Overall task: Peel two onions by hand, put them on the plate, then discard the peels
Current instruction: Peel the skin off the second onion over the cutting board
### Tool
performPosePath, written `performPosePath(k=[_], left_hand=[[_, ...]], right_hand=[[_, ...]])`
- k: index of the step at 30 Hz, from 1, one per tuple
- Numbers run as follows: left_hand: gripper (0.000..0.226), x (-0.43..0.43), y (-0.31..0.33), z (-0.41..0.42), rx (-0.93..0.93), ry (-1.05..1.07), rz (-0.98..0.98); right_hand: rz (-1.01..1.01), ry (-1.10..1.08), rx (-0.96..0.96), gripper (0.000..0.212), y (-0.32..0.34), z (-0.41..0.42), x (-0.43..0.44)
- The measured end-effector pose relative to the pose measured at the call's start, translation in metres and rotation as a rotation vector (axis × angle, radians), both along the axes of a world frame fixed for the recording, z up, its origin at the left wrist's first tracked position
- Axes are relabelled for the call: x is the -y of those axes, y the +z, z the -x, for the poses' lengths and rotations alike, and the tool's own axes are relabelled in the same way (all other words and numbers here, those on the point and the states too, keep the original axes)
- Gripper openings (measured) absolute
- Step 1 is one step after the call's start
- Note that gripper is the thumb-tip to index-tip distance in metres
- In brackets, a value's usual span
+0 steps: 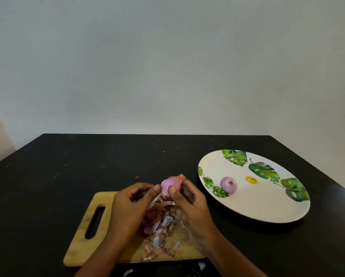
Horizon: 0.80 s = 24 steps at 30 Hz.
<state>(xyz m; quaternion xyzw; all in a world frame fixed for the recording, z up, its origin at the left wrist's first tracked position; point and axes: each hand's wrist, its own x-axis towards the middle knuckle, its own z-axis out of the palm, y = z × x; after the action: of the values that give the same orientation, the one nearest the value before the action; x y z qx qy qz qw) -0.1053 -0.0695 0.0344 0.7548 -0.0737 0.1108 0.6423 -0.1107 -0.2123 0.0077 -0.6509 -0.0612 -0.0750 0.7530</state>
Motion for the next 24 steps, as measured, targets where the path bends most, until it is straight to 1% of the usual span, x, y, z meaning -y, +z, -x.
performPosePath(k=[2,4,6,10,14,18,20,22,24], left_hand=[[0.007,-0.0005,0.0005,0.0008,0.008,-0.013,0.011],[0.007,-0.0011,0.0008,0.001,0.019,-0.022,0.008],[0.01,-0.0016,0.0005,0.0009,0.03,-0.013,-0.014],[0.018,-0.0024,0.0006,0.0016,0.079,0.018,-0.074],[0.024,-0.0011,0.0009,0.005,0.172,0.061,-0.154],[0.021,0.0013,-0.0013,0.0058,0.224,0.12,-0.172],[0.024,0.0024,-0.0036,0.0066,0.259,0.15,-0.214],[0.025,0.0033,-0.005,0.0072,0.273,0.151,-0.24],[0.021,0.0038,-0.0051,0.0071,0.262,0.13,-0.204]], right_hand=[[-0.016,0.001,-0.005,0.028,0.0001,0.0005,0.0007],[-0.023,0.01,-0.007,0.027,0.0003,0.0012,0.0023],[-0.03,0.023,-0.015,0.03,0.0005,0.002,0.004],[-0.03,0.016,-0.031,0.045,-0.0008,0.0009,0.005],[-0.078,0.036,-0.028,0.042,-0.0036,-0.0004,0.0054],[-0.127,0.049,-0.058,0.042,-0.0034,0.0006,0.0028],[-0.117,0.031,-0.087,0.048,-0.0022,0.001,0.0],[-0.138,0.024,-0.127,0.063,-0.0006,0.0014,-0.0027],[-0.21,0.039,-0.159,0.076,0.0019,0.0023,-0.0036]])
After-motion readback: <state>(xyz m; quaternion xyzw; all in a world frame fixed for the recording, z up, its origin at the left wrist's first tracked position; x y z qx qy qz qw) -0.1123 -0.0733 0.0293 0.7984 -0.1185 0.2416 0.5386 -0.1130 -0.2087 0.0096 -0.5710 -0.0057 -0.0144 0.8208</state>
